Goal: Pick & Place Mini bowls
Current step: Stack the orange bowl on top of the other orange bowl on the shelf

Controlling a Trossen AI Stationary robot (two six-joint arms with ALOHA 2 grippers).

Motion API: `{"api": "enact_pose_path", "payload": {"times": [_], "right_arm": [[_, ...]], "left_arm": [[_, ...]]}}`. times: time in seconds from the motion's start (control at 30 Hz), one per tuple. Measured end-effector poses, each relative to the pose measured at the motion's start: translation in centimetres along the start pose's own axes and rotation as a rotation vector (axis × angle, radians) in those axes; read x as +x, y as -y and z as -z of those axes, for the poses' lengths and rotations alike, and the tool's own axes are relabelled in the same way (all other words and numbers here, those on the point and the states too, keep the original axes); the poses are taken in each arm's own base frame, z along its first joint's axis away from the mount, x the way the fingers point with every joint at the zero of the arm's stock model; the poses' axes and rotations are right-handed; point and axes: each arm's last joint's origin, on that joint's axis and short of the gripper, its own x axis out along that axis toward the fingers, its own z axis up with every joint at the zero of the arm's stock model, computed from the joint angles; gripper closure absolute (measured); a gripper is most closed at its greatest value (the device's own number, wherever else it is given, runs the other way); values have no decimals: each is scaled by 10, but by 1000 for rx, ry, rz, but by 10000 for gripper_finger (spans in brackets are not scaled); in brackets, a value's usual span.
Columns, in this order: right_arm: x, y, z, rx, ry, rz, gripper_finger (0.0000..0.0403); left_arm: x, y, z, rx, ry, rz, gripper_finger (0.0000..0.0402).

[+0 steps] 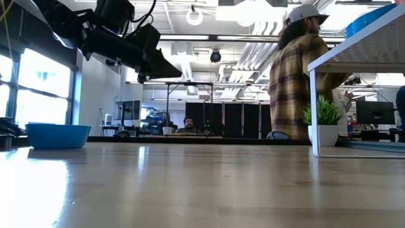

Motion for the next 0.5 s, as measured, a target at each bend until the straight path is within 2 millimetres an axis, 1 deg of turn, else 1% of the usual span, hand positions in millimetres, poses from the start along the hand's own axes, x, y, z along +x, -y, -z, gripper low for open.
{"api": "enact_pose_path", "payload": {"times": [0.1,0.27,0.5], "right_arm": [[2,-7,11,-1,2,14,402],[20,-14,26,-24,-48,68,402],[41,-15,43,-63,-131,128,402]], "left_arm": [[0,0,0,0,0,0,401],[0,0,0,-1,1,-7,401],[0,0,0,-12,1,-7,401]]}}
